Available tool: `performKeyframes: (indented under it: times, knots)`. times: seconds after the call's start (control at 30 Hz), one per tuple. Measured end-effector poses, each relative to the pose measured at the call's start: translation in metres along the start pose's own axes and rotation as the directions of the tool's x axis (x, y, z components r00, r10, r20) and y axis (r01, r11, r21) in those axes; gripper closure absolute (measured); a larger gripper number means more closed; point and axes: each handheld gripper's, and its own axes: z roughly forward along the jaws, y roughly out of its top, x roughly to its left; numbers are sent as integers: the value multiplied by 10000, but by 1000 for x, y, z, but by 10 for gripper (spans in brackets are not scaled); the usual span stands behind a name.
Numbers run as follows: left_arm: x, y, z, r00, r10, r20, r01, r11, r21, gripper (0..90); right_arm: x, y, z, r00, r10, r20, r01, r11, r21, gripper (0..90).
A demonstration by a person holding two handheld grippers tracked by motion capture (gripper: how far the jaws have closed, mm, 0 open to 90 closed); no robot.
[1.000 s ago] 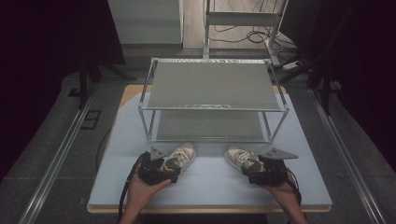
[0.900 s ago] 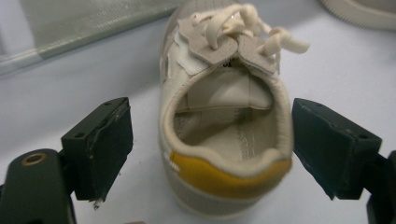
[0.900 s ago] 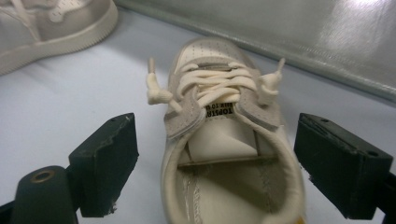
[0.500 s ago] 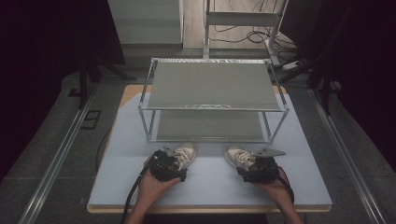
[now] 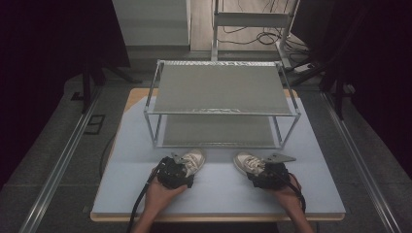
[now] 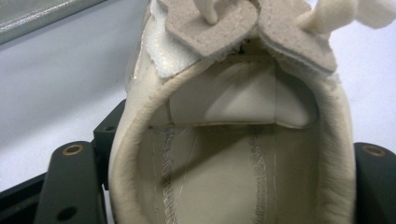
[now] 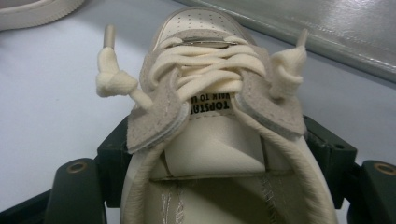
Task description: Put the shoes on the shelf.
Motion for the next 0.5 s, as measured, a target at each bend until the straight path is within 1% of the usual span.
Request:
performKeyframes:
  times: [0.07,0.1,0.2,0.27,0.3,0.4,0.5]
  knots:
    - [0,0,-1,10000,-7,15,7,10000,-61,289,1,0,-2,9999,19,-109,-19,10000,-71,270]
    - [0,0,-7,10000,-21,63,22,9997,-233,289,2,1,-3,10000,-8,-87,7,9999,-166,270]
    - [0,2,-13,9999,-115,76,120,9983,-578,289,3,3,-8,10000,3,-41,-5,9992,-389,271]
    - [0,4,-16,9999,-108,91,114,9975,-700,289,4,6,-12,10000,14,-74,-18,9985,-547,271]
    - [0,5,-17,9998,-161,136,171,9968,-782,289,4,6,-14,10000,5,-67,-9,9981,-609,272]
    - [-1,9,-16,9998,-187,104,195,9965,-815,289,6,9,-16,10000,-35,-86,29,9973,-734,272]
    - [0,14,-15,9996,-192,206,209,9962,-846,289,5,13,-15,10000,16,-89,-23,9969,-787,271]
